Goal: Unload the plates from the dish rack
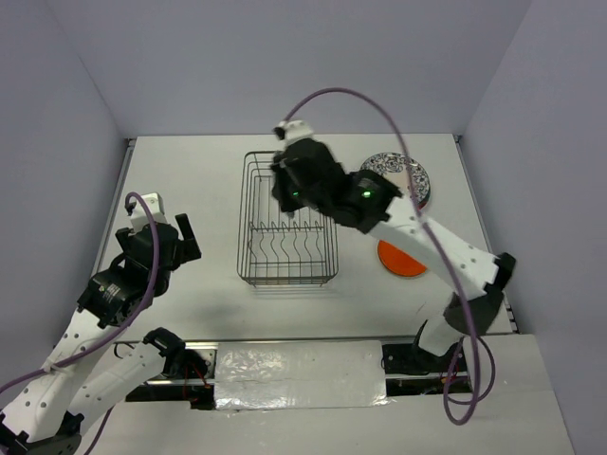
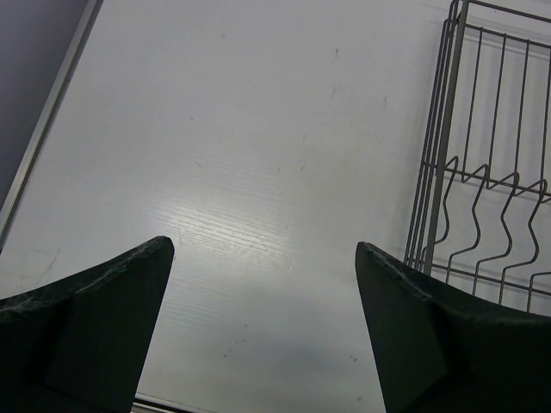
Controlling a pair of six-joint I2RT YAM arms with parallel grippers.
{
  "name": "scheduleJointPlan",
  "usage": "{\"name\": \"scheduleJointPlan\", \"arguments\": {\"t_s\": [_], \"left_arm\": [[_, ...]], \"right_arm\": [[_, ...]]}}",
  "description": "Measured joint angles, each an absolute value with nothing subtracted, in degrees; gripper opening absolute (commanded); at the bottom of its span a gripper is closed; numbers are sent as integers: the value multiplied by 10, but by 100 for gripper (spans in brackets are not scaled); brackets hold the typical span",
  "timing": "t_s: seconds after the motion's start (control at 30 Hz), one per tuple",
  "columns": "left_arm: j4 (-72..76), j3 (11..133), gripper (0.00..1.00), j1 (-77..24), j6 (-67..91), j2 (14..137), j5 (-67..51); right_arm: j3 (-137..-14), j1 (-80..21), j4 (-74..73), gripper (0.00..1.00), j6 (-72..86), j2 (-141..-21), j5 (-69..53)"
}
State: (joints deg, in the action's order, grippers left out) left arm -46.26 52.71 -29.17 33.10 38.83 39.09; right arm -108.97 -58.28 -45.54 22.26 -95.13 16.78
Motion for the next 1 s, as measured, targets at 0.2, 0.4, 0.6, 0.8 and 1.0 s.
{"name": "scheduleJointPlan", "arguments": {"t_s": [0.2,0.4,0.6,0.8,1.0], "left_arm": [[-463,527,100,-292,331,386,391],[-462,527,100,-292,331,384,391],[-462,527,100,-292,331,385,391],[-462,527,100,-292,331,385,391],[-462,527,99,-292,330,385,391]], "right_arm": [[-955,-406,-483,0,222,-786,207],[-793,-248,-538,0,220,-762,267],[-712,-213,-545,0,206,-769,266],[-695,-213,-520,0,208,-829,267],[-655,-213,-502,12,214,-871,256]]}}
